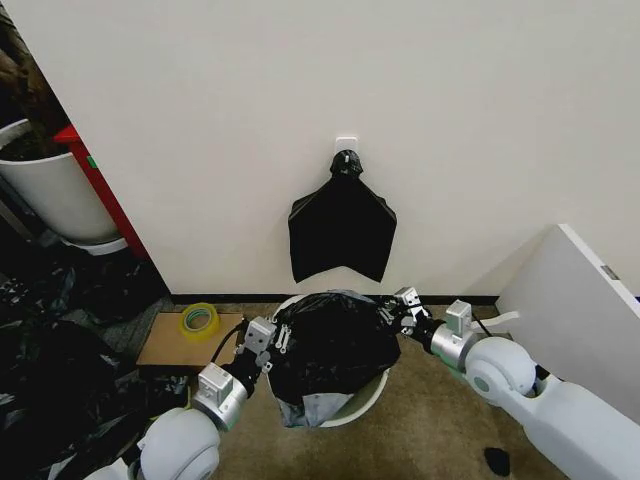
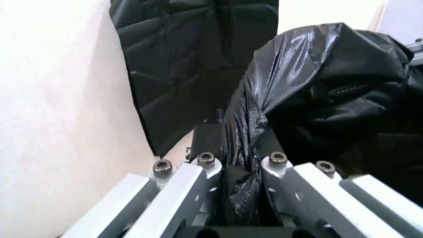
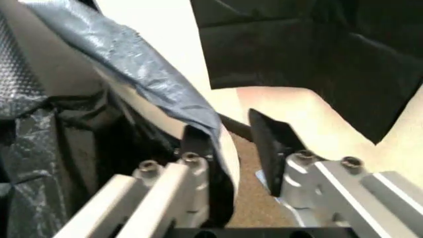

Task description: Place the garbage bag over the trash bin.

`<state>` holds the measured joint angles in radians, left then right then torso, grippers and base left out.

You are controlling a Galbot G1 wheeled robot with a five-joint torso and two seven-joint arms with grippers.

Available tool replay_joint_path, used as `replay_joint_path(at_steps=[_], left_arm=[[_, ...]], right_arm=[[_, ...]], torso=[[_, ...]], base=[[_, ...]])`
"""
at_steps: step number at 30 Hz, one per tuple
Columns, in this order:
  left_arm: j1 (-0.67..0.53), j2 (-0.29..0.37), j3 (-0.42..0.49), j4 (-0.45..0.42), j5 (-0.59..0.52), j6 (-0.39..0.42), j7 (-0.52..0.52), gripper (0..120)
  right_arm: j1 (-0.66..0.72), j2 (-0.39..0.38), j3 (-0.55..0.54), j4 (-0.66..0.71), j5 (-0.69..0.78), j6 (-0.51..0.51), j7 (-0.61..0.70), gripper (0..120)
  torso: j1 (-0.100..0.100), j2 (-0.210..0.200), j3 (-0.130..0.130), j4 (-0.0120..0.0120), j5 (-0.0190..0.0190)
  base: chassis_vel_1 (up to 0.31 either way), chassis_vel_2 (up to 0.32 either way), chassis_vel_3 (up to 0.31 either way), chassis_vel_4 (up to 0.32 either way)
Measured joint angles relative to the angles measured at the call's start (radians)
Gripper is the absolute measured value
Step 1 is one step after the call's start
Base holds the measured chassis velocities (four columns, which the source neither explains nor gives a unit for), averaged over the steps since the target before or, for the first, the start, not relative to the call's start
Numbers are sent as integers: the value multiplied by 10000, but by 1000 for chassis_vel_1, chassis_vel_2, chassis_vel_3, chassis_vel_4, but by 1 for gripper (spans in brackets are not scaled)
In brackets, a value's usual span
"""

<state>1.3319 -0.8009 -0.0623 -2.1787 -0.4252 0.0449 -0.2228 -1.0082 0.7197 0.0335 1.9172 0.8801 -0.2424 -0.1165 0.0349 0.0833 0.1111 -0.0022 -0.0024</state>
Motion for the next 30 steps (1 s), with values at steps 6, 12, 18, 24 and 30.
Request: replay_joint_path(at_steps=[6, 12, 18, 24, 30], left_arm=[[-117, -123, 10, 219, -612, 312, -248, 4], [-211, -269, -34, 382, -1014, 530, -509, 4], [-265, -364, -74, 460, -1367, 708, -687, 4], [-71, -483, -276, 352, -1489, 789, -900, 4], [-114, -604, -235, 275, -1591, 888, -1171, 4]], right_arm=[[-297, -36, 954, 220, 1268, -217, 221, 48], [-1293, 139, 2451, 979, 1946, -410, 795, 69], [-2528, 757, 3855, 1938, 2462, -769, 1932, 93], [-3052, 1175, 3918, 2914, 2433, -1210, 2636, 100], [-3568, 1751, 2888, 4447, 1131, -1898, 3615, 100]], torso=[[0, 0, 1, 1, 0], [0, 0, 0, 0, -1], [0, 2, 0, -3, 2], [0, 3, 0, 3, 2], [-1, 3, -1, 0, -3]], base=[[0, 0, 0, 0], [0, 0, 0, 0], [0, 0, 0, 0], [0, 0, 0, 0], [0, 0, 0, 0]])
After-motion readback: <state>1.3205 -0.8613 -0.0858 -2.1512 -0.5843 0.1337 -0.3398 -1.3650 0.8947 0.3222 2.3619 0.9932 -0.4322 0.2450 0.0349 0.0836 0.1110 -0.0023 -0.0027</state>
